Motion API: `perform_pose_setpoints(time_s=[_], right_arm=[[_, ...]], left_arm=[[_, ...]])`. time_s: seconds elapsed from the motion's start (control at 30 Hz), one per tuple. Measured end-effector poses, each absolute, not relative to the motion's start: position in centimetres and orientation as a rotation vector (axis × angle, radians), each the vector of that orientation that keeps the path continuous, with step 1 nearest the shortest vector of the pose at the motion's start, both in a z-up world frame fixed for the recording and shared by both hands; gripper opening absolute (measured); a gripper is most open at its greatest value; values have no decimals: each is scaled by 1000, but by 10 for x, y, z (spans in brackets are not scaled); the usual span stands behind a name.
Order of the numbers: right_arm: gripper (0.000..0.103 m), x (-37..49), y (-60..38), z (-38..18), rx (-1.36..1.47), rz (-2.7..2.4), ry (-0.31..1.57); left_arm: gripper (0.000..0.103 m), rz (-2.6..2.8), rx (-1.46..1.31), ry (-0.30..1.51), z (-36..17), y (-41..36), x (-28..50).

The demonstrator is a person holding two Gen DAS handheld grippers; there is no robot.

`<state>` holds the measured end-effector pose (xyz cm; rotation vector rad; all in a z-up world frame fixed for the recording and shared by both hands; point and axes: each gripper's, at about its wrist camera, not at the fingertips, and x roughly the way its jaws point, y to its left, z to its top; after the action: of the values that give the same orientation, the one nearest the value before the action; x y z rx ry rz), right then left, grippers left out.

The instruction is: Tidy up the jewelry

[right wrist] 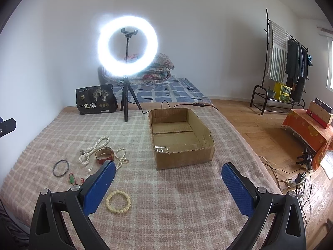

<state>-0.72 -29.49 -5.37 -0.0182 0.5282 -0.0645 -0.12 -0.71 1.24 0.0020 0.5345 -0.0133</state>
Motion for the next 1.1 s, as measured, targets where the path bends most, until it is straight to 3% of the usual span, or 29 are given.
perform_pose_setpoints(time_s=[1.1], right_arm=[[103, -7, -297, -55, -12, -65, 533]], left_arm=[[103, -15, 4, 529, 13, -9, -3]])
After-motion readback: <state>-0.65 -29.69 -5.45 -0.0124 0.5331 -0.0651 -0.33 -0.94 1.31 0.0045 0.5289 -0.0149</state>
